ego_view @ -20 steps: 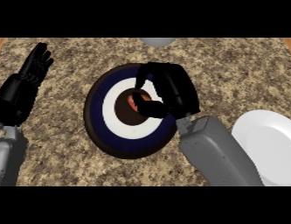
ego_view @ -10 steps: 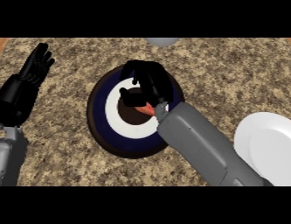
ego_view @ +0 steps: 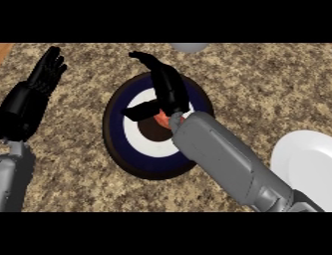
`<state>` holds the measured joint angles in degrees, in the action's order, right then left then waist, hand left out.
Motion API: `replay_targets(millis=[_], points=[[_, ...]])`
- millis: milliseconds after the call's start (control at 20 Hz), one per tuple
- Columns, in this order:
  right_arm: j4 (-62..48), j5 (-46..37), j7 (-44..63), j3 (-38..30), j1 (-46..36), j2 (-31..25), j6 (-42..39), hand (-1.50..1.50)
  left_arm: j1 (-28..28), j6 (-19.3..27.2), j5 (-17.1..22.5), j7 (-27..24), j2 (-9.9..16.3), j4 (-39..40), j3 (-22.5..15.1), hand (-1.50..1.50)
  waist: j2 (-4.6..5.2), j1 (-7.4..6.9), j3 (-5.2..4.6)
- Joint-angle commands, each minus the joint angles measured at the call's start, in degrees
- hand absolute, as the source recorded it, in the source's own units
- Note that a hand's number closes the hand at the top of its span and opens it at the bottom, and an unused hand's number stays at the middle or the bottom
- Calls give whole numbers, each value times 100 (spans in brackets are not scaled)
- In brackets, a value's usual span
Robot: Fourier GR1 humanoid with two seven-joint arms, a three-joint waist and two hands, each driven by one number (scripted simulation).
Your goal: Pick the sweet potato from the plate and place it in the plate
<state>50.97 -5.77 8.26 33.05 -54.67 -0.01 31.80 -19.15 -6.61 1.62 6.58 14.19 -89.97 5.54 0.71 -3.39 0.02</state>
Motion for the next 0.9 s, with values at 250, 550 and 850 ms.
replay_targets(millis=[250,550,850], points=[[481,1542,-1291,-475,442,1,380,-150,178,66,-14,65,10,-235,97,0,-53,208,2],[576,1737,-1607,-1378,811,-200,-195,-150,588,28,75,177,5,-653,177,0,-78,293,-1],[1178,2241,-2472,-1900,2101,-1009,-1291,-150,272,207,-199,216,-93,-303,56,0,-75,391,1]])
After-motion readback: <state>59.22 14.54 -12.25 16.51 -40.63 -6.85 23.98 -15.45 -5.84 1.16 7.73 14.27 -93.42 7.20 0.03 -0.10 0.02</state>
